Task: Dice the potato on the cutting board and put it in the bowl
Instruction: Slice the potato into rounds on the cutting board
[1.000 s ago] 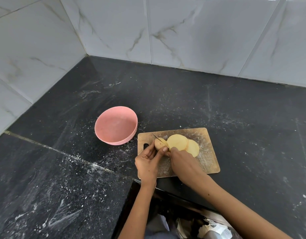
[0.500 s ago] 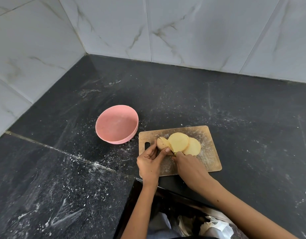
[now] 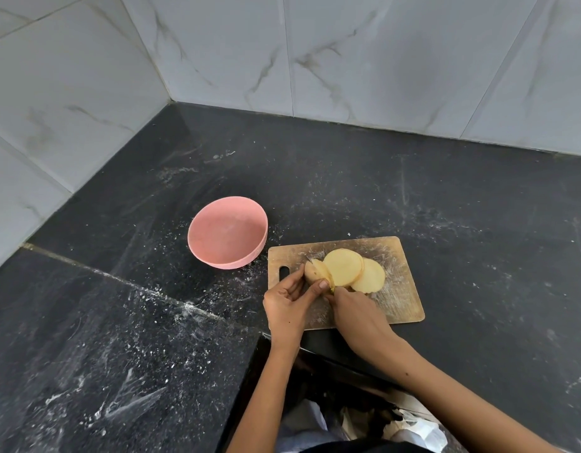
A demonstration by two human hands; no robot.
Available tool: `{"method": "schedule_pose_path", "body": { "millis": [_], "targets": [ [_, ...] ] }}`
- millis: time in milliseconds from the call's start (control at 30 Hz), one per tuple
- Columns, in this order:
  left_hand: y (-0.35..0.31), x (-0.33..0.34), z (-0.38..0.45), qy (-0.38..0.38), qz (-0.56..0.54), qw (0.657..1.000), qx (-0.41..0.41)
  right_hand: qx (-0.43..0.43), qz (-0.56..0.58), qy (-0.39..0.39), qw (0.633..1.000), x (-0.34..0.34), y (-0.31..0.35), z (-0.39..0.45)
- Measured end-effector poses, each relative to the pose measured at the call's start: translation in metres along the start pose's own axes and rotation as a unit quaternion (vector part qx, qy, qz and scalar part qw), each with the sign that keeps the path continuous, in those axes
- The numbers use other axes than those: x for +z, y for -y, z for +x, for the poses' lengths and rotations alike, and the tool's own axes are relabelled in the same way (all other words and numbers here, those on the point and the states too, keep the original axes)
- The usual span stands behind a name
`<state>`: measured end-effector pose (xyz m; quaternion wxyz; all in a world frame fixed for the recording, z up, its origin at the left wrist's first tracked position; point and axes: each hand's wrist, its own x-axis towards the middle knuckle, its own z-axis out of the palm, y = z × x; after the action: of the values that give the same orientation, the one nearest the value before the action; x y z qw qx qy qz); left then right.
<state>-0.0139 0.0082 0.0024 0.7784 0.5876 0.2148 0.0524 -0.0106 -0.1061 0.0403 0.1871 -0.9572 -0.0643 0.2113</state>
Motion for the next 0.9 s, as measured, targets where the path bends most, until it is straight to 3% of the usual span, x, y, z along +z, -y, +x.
{"method": "schedule_pose_path", "body": {
  "millis": [233, 600, 900],
  "targets": [
    [-0.01, 0.001, 0.003, -0.047, 0.008, 0.999, 0.004, 0.002, 0.012, -0.021, 1.0, 0.007, 0.012, 0.006],
    [-0.007, 0.01, 0.003, -0.047, 0.008, 0.999, -0.025, 0.009, 0.046, -0.027, 0.999, 0.007, 0.016, -0.006],
    [-0.005, 0.009, 0.0, -0.051, 0.045, 0.998, 0.004, 0.019, -0.001, -0.02, 1.0, 0.009, 0.011, -0.021]
  ]
}}
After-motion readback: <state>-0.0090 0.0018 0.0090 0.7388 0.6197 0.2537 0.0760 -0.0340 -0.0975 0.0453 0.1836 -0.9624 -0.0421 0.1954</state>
